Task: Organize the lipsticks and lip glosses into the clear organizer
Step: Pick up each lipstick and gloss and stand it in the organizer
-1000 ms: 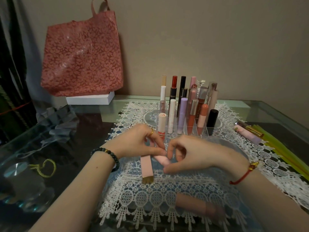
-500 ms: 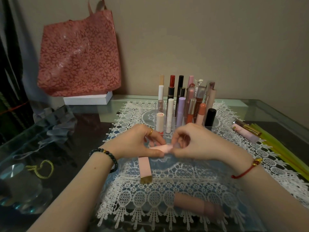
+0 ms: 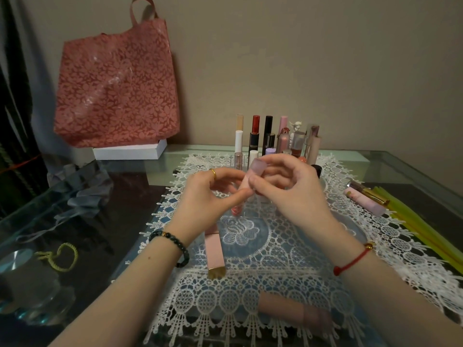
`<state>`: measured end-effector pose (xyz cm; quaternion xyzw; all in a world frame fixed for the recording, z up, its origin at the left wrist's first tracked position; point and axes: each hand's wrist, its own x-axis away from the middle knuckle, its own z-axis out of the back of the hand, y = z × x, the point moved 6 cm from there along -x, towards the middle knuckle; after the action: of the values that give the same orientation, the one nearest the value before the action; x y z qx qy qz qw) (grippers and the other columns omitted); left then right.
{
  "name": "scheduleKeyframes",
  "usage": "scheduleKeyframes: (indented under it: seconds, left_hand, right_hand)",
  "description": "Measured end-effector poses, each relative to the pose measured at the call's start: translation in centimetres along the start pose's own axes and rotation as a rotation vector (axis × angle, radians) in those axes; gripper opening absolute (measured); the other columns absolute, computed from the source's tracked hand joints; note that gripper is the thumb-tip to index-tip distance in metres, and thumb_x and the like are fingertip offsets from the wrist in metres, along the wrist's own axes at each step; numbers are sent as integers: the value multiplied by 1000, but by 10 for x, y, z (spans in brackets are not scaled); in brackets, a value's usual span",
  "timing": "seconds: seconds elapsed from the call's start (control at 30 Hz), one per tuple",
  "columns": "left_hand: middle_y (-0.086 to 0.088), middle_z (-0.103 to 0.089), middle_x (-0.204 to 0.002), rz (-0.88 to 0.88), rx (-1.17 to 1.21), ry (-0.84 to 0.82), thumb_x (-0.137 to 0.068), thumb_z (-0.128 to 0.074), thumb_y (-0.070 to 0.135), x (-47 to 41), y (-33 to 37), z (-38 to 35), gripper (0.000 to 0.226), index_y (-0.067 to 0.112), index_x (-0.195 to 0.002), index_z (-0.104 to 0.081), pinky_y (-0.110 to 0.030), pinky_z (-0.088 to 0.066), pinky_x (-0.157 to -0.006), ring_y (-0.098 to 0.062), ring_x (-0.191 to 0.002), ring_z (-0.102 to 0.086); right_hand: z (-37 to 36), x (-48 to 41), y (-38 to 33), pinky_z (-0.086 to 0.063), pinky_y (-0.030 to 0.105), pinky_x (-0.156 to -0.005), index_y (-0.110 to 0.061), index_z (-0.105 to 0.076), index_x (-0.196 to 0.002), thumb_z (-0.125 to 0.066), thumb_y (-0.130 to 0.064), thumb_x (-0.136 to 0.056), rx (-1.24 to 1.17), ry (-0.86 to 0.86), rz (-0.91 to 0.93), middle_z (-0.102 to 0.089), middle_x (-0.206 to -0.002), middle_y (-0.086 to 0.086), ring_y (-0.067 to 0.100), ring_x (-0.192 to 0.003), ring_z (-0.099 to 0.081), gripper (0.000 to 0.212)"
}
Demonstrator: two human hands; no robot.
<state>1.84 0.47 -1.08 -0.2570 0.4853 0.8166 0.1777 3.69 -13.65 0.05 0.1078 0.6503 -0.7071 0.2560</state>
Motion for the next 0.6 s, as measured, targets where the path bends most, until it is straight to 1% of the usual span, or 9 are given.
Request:
scheduleKeyframes:
  seconds: [0.1, 0.2, 0.3, 0.37, 0.43, 0.5, 0.53, 0.6]
  left_hand:
    - [17, -69, -81, -14, -17, 45, -69, -72, 32, 0, 0, 1, 22, 33, -90, -67, -20, -53, -72, -4, -73, -64]
    - [17, -67, -89, -17, -28, 148, -69, -70, 34, -2, -2, 7, 27, 34, -95, -63, -16, -49, -75, -2, -81, -62]
    - [18, -64, -98, 29, -53, 220, -72, -71, 32, -2, -10, 13, 34, 32, -104, -61, -11, -45, -78, 2, -88, -58]
    - [20, -60, -105, 110, -73, 178, -71, -71, 36, -3, -19, 11, 44, 32, -112, -56, -7, -43, -78, 4, -94, -55]
    - [18, -55, -113, 202, -117, 70, -67, -70, 41, -3, -30, 5, 61, 29, -123, -49, -8, -38, -81, 2, -100, -51]
    - [13, -52, -118, 275, -178, -48, -65, -70, 45, -1, -41, -2, 75, 25, -131, -41, -16, -34, -89, 0, -106, -46]
    - [12, -51, -120, 302, -194, -95, -64, -70, 45, 1, -45, -5, 79, 23, -133, -39, -19, -32, -92, -1, -108, -44]
    - [9, -52, -124, 336, -194, -144, -64, -73, 43, 3, -52, -8, 82, 21, -135, -37, -22, -32, -93, -2, -110, -45]
  right_hand:
    - [1, 0, -2, -52, 14, -65, -29, -62, -91, -72, -12, -72, -27, 53, 20, -67, -85, -9, 3, -72, -67, 28]
    - [7, -3, -3, -51, 13, -64, -27, -62, -95, -69, -8, -74, -48, 123, 36, -66, -90, -7, 3, -71, -66, 29]
    - [13, -7, 1, -49, 9, -62, -24, -61, -101, -68, -8, -76, 9, 169, 38, -65, -94, -6, 0, -70, -64, 30]
    - [13, -8, 8, -49, 10, -62, -24, -61, -103, -67, -8, -77, 54, 176, 29, -64, -94, -4, 0, -69, -62, 31]
    - [11, -7, 15, -51, 12, -62, -26, -60, -104, -67, -7, -77, 89, 157, 14, -62, -93, -4, 2, -69, -61, 33]
    - [8, -7, 23, -54, 16, -62, -28, -59, -103, -66, -8, -78, 124, 131, -5, -61, -90, -6, 5, -69, -60, 34]
    - [7, -7, 26, -54, 16, -63, -29, -59, -102, -66, -8, -77, 135, 123, -9, -61, -88, -7, 4, -69, -59, 33]
    - [6, -7, 30, -53, 14, -63, -30, -59, -101, -67, -8, -77, 147, 115, -6, -62, -86, -8, 2, -70, -60, 33]
